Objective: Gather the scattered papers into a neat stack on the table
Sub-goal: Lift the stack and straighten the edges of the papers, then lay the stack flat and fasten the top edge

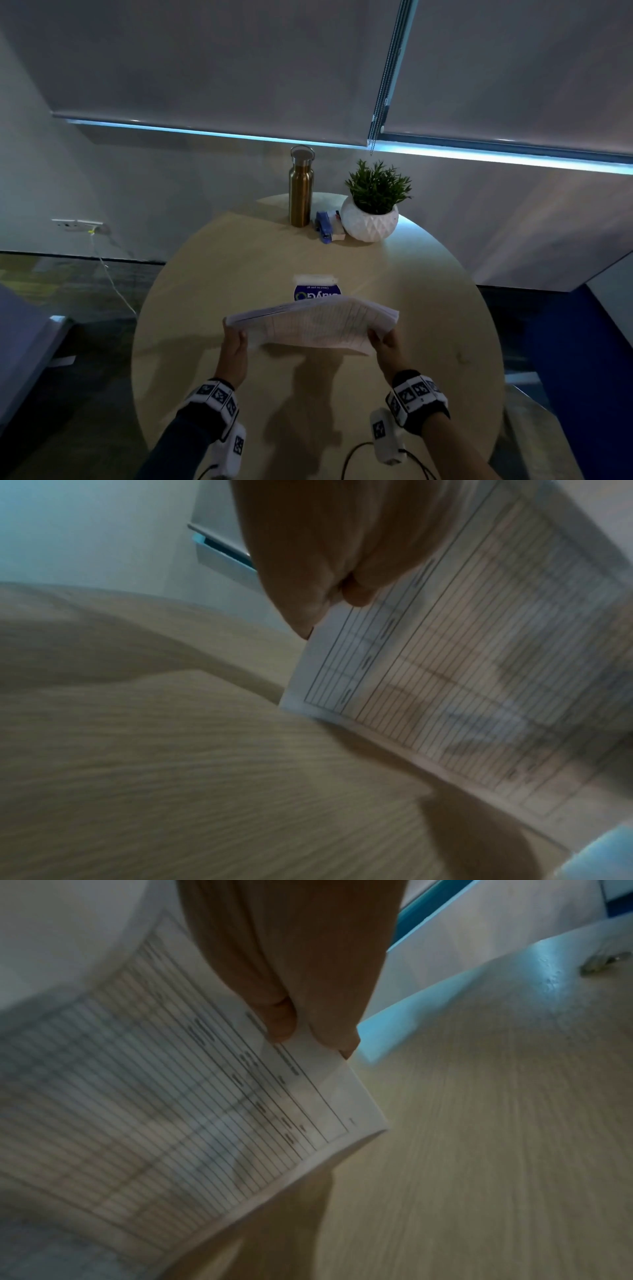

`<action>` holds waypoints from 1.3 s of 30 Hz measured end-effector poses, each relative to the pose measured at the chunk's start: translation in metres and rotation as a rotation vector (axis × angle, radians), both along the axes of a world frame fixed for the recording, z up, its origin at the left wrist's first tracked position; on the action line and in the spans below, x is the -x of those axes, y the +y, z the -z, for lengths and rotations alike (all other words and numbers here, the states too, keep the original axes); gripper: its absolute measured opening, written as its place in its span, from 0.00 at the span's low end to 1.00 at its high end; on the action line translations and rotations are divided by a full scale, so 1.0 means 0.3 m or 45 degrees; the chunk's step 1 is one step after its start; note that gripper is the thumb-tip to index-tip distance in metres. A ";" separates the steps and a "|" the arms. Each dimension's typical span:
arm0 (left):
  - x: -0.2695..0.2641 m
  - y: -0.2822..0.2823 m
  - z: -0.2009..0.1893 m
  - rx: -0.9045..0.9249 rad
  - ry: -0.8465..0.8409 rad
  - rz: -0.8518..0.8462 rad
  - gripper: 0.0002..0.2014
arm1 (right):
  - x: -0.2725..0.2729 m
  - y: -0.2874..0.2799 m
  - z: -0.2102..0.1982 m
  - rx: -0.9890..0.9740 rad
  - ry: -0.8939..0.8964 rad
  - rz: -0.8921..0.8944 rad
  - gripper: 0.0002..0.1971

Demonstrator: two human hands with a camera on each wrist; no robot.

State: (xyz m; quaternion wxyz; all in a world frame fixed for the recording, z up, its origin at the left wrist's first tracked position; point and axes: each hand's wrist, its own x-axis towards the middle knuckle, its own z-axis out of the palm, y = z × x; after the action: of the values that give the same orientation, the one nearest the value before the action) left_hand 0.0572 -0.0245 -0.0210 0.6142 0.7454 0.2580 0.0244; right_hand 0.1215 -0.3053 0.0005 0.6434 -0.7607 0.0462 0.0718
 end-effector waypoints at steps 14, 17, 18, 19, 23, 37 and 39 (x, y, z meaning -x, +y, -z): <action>0.028 0.039 0.132 -0.441 0.497 0.264 0.12 | 0.053 -0.075 0.068 0.495 0.186 -0.026 0.25; 0.039 0.015 0.189 -0.669 0.654 0.260 0.14 | 0.073 -0.054 0.153 0.958 0.153 -0.306 0.09; 0.035 0.006 0.196 -0.705 0.662 0.230 0.15 | 0.074 -0.056 0.173 1.050 0.181 -0.398 0.08; 0.030 0.000 0.200 -0.707 0.662 0.200 0.15 | 0.073 -0.063 0.186 1.118 0.216 -0.471 0.08; 0.030 -0.018 0.186 -0.676 0.679 0.079 0.19 | 0.065 -0.118 0.171 1.192 0.183 -0.403 0.08; 0.230 -0.251 0.130 -1.181 0.525 1.188 0.42 | -0.109 -0.622 0.198 1.321 0.273 0.162 0.12; 0.224 -0.238 0.140 -1.173 0.587 1.246 0.49 | -0.130 -0.637 0.219 1.309 0.294 0.125 0.11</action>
State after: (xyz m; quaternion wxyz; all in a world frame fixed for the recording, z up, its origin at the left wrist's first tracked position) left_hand -0.0100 -0.0958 -0.0630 0.1066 0.9458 -0.0195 -0.3061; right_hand 0.1605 -0.4963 -0.0653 0.1807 -0.9622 0.1815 0.0931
